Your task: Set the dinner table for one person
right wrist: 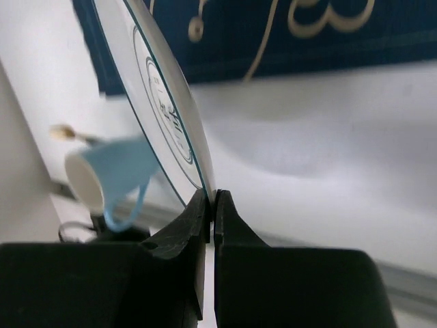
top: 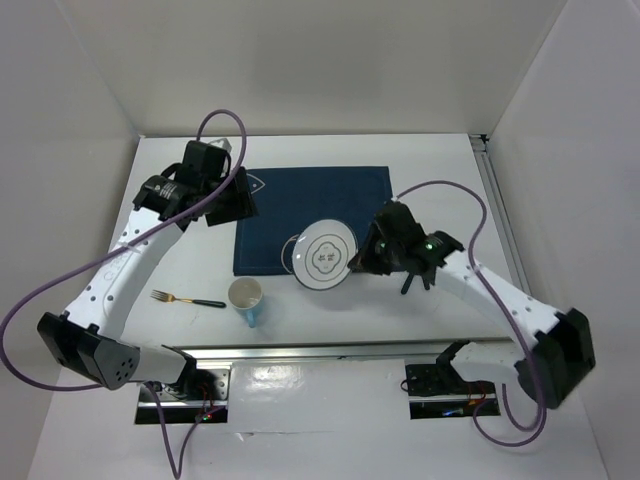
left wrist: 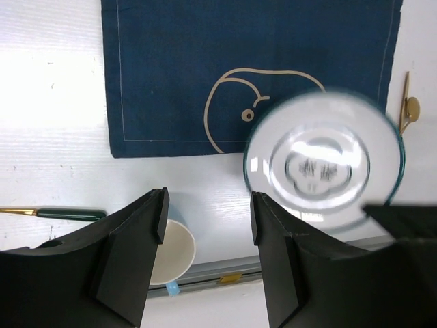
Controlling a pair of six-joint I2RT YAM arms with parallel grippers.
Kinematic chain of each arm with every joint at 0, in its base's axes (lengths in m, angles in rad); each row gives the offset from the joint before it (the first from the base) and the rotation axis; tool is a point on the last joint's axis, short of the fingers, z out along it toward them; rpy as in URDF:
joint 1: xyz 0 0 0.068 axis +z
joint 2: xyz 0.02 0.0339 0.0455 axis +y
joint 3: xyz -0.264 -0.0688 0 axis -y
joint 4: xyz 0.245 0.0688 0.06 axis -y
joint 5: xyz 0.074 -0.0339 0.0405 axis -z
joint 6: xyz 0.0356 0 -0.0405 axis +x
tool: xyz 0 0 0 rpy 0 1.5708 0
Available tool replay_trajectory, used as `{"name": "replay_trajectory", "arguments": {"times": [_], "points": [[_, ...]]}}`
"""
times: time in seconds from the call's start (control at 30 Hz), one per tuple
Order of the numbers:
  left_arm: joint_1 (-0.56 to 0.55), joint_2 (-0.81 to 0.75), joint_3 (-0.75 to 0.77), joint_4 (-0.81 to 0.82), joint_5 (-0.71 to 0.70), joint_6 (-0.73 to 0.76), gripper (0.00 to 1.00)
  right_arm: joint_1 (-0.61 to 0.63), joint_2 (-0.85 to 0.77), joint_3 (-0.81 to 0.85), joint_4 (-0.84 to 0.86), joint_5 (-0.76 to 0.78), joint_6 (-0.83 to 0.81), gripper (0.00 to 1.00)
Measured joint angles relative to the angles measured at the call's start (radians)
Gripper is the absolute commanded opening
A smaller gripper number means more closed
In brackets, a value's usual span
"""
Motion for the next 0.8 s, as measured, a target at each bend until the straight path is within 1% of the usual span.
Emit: {"name": "replay_trajectory", "arguments": {"times": [0.13,0.27,0.37,0.5,0.57,0.67,0.8], "points": [[0.001,0.017,0.000,-0.013,-0.010,0.003,0.68,-0.113,0.240,0.093,0.119,-0.025,-0.030,0.00],[0.012,0.023,0.000,-0.017,-0.013,0.015,0.68,-0.183,0.465,0.229,0.208,-0.037,-0.039,0.00],[0.026,0.024,0.000,-0.018,-0.014,0.021,0.68,-0.214,0.560,0.309,0.263,-0.059,-0.036,0.00],[0.042,0.035,0.006,-0.022,-0.014,0.026,0.68,-0.246,0.676,0.410,0.320,-0.106,-0.023,0.00],[0.050,0.049,0.016,-0.024,-0.014,0.027,0.68,-0.255,0.719,0.430,0.350,-0.122,-0.009,0.00],[0.063,0.062,0.032,-0.029,-0.014,0.038,0.68,-0.259,0.745,0.427,0.354,-0.142,0.013,0.00],[0.077,0.063,0.056,-0.031,-0.014,0.050,0.68,-0.266,0.748,0.379,0.391,-0.163,0.050,0.00]]}}
